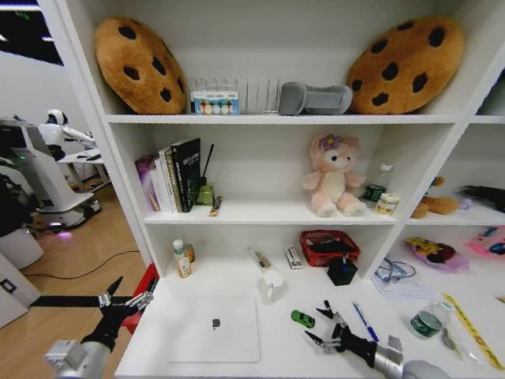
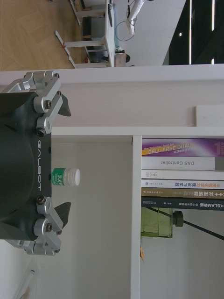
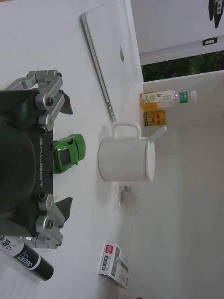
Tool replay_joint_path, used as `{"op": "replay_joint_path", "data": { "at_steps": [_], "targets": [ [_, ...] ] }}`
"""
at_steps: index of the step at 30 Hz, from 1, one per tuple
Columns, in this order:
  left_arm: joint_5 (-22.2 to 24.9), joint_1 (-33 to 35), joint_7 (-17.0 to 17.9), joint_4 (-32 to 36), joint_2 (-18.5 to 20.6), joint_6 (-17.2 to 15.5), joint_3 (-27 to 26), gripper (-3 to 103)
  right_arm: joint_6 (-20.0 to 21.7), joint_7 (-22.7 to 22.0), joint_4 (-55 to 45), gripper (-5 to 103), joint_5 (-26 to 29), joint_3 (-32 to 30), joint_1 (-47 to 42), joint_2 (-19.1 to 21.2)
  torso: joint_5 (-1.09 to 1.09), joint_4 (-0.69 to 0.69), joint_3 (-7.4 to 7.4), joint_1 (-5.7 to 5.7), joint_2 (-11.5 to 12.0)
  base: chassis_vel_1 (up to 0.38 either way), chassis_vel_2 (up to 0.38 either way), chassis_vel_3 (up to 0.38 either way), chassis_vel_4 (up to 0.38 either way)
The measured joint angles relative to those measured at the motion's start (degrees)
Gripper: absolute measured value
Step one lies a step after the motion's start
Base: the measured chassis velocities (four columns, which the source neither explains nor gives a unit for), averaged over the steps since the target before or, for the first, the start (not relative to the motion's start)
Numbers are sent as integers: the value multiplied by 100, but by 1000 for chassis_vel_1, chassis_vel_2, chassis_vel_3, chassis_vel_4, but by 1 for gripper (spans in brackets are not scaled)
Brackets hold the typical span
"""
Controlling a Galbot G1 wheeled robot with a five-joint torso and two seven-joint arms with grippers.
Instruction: Organize the objects on the table.
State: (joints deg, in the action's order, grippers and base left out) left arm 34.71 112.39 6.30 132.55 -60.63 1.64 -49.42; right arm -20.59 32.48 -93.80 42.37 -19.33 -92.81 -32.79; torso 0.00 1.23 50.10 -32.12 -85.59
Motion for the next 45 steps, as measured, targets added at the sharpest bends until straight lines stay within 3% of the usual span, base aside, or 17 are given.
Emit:
{"op": "replay_joint_path", "data": {
  "at_steps": [2,4,6,12,16,17,20,22,24,25,28,45],
  "targets": [
    [2,5,0,11,-4,-1,6,100,9,-2,30,99,-8,59,47,-3,0,1,0,0,0,0,0,0,0],
    [8,9,0,44,-16,-5,23,100,22,-4,49,85,-35,152,114,-10,0,0,0,0,0,0,0,0,0],
    [9,7,0,51,-19,-7,29,100,25,-5,48,85,-41,176,125,-9,0,0,0,0,0,0,0,0,0],
    [35,-14,1,78,-21,-10,49,100,44,6,20,58,-40,203,169,40,0,0,0,0,0,0,0,0,0],
    [54,-23,2,78,-21,-10,51,100,50,6,-5,52,-40,197,164,44,0,0,0,0,0,0,0,0,0],
    [58,-23,2,78,-25,-10,51,100,55,3,-18,41,-41,188,155,41,0,0,0,0,0,0,0,0,0],
    [9,-19,-3,48,-29,19,53,100,63,-17,-62,36,-39,160,108,18,0,0,-1,0,0,0,0,0,0],
    [-2,-9,-11,39,-32,44,57,100,58,-34,-107,20,-68,91,17,-18,-2,0,-1,0,-1,0,0,0,0],
    [-2,-10,-15,39,-32,47,57,100,58,-39,-122,20,-77,44,-30,-33,-2,0,-1,0,-1,0,0,0,0],
    [-2,-15,-17,38,-28,49,57,100,56,-42,-159,9,-89,-23,-113,-44,-2,0,-1,0,-2,0,0,0,0],
    [-2,-25,-20,37,-24,52,59,100,55,-34,-243,1,-114,-119,-249,-49,2,1,-1,0,-1,0,0,0,0],
    [-56,10,-41,21,-74,91,111,100,-38,-40,-609,0,-191,-587,-652,-150,1,-1,0,1,-1,0,0,0,0]
  ]
}}
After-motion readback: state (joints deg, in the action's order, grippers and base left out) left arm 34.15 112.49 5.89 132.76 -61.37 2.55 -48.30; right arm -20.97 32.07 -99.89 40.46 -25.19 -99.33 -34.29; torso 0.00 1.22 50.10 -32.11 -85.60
